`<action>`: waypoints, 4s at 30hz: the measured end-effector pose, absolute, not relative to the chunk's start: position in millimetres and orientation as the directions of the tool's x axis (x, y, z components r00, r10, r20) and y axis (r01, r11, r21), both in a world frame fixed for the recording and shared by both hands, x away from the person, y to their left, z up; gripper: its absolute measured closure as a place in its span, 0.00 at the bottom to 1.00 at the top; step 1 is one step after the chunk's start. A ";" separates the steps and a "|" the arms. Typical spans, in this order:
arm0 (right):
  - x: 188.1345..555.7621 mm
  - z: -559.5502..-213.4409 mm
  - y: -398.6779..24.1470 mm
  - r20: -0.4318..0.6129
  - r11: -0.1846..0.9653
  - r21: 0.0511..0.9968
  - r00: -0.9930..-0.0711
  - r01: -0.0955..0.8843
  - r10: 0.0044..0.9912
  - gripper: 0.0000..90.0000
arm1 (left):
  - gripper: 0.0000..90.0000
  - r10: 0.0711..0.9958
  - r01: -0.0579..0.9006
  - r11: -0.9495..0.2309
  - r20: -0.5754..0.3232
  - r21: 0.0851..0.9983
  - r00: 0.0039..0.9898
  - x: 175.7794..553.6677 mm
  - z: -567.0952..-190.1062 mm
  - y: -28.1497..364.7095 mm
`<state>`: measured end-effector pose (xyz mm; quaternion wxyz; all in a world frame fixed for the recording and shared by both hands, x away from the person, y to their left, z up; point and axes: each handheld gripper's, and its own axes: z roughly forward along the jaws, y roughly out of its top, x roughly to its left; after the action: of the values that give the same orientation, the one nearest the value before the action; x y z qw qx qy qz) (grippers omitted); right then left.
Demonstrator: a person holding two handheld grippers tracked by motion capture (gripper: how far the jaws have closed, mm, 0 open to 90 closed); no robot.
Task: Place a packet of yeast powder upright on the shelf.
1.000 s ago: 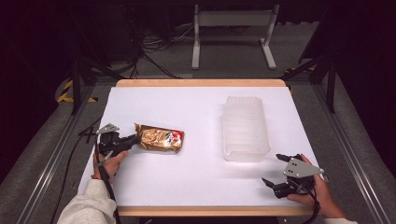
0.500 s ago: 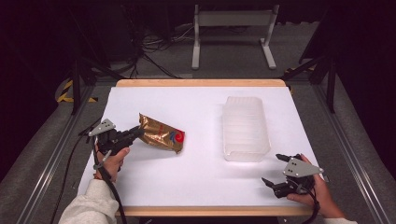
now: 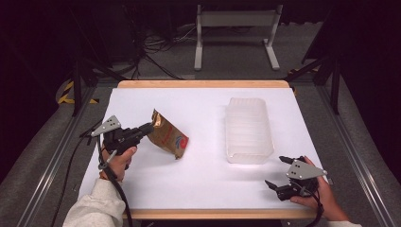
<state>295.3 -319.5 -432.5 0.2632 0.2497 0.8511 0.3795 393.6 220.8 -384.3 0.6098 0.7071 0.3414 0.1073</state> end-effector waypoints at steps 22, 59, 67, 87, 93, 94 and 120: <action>295.2 -432.3 -319.7 -0.258 0.586 0.779 -0.737 0.225 0.625 0.07 | 0.95 0.516 0.283 -0.092 -0.197 0.955 0.833 398.8 -357.1 177.8; 293.7 -431.2 -321.7 -0.251 0.575 0.785 -0.730 0.231 0.636 0.07 | 0.95 0.271 0.073 -0.215 -0.013 0.974 0.963 414.6 -291.3 81.2; 293.3 -431.8 -322.8 -0.248 0.573 0.785 -0.728 0.235 0.639 0.07 | 0.95 0.233 0.040 -0.229 0.015 0.973 0.972 419.6 -277.0 60.8; 292.3 -432.3 -325.6 -0.243 0.567 0.789 -0.727 0.237 0.642 0.07 | 0.95 0.115 0.000 -0.232 0.028 0.973 0.993 443.1 -265.1 -3.3; 291.6 -431.8 -325.7 -0.246 0.567 0.790 -0.728 0.232 0.640 0.07 | 0.95 0.100 0.012 -0.242 0.013 0.970 0.995 451.4 -268.5 -20.0; 291.6 -431.8 -325.7 -0.246 0.567 0.790 -0.728 0.232 0.640 0.07 | 0.95 0.100 0.012 -0.242 0.013 0.970 0.995 451.4 -268.5 -20.0; 291.0 -432.9 -325.5 -0.249 0.575 0.784 -0.729 0.234 0.637 0.08 | 0.95 0.009 0.015 -0.215 -0.014 0.976 1.000 446.2 -284.4 -55.5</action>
<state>291.0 -325.5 -432.9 0.2632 0.2571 0.8475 0.3826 446.2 -55.5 -284.4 0.6264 0.7794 0.0076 -0.0027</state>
